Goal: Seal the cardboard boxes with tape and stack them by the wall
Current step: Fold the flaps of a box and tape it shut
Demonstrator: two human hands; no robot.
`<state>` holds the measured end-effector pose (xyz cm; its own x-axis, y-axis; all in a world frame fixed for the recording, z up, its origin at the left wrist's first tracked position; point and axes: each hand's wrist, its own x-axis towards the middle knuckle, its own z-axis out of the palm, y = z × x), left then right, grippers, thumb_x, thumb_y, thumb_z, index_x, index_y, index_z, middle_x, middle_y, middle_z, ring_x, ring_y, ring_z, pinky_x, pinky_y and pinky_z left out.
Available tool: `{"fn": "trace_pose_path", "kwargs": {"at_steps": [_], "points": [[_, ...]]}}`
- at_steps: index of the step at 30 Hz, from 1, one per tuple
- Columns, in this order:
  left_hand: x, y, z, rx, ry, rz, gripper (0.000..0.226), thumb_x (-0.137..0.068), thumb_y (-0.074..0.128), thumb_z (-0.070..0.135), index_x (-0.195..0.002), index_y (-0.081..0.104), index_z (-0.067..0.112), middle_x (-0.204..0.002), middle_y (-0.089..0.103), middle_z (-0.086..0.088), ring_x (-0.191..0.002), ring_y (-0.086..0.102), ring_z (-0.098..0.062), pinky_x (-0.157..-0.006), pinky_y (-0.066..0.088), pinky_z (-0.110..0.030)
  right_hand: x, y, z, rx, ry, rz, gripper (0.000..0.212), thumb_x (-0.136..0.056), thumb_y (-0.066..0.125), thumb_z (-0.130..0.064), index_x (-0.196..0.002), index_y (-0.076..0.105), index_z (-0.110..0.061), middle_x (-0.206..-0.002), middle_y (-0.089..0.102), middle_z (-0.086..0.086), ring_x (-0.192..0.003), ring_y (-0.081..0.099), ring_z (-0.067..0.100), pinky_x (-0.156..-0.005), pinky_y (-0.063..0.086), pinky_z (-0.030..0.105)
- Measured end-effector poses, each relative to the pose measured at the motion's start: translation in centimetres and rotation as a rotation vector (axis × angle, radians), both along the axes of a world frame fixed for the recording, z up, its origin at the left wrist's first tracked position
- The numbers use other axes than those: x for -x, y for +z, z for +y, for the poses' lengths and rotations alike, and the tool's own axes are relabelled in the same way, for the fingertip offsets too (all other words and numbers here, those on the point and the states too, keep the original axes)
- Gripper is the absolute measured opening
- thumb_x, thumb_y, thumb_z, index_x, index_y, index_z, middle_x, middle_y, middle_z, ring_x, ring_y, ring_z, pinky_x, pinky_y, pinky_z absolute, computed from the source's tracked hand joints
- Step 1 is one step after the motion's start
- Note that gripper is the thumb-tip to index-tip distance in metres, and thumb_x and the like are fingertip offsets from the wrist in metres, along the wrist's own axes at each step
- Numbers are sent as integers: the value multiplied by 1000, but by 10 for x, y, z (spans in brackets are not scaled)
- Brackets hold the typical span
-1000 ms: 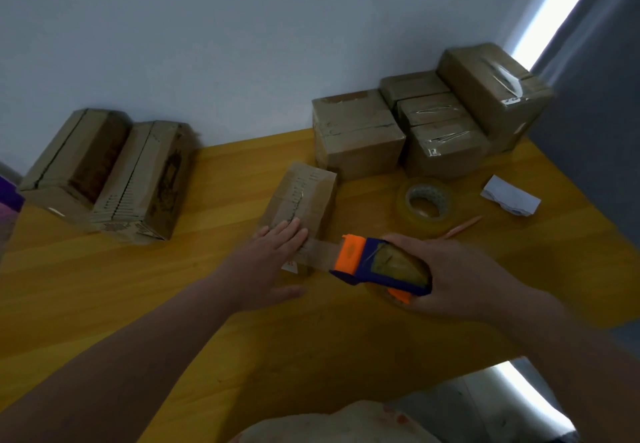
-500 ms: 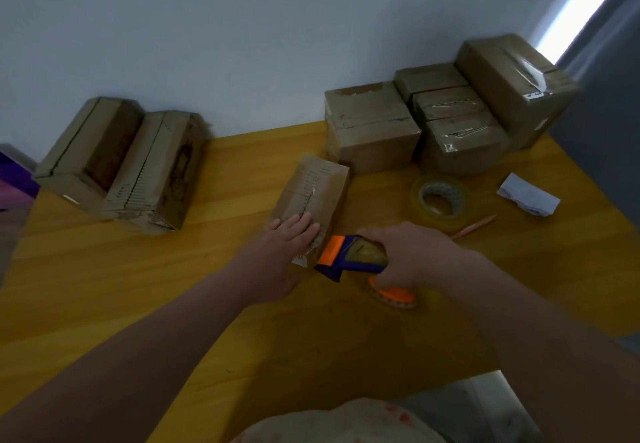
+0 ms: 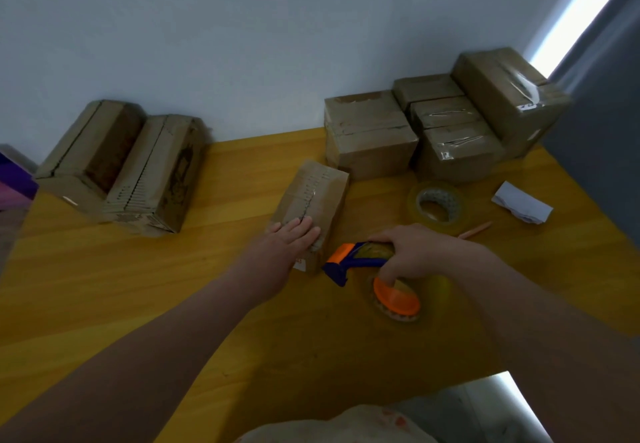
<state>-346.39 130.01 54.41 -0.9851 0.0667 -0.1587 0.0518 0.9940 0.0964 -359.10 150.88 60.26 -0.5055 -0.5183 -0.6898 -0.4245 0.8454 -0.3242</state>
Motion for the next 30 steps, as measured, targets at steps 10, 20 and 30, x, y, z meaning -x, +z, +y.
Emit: {"fn": "trace_pose_path", "kwargs": {"at_steps": [10,20,30], "points": [[0,0,-1,4,15,75,68,-98,41,3,-153,9,27,-161,3,7,-147,5,-11,-117,6,-26,-16,-18,37,-39,-84,311,89,-83,52,-71,-153,13,-32,-134,51,5,-117,54,25,-93,49,40],[8,33,-4,-31,67,232,49,-62,84,4,-109,71,12,-114,69,-10,-94,69,-29,-67,58,-37,-57,-42,20,-44,34,606,66,-93,55,-49,-147,23,-30,-126,55,4,-108,59,23,-73,48,32],[51,123,4,-24,85,34,21,-93,53,11,-100,71,19,-103,68,3,-100,61,-16,-77,45,-25,-56,-46,35,-21,0,436,73,-90,58,-53,-149,22,-29,-130,54,0,-115,57,21,-84,49,33]]}}
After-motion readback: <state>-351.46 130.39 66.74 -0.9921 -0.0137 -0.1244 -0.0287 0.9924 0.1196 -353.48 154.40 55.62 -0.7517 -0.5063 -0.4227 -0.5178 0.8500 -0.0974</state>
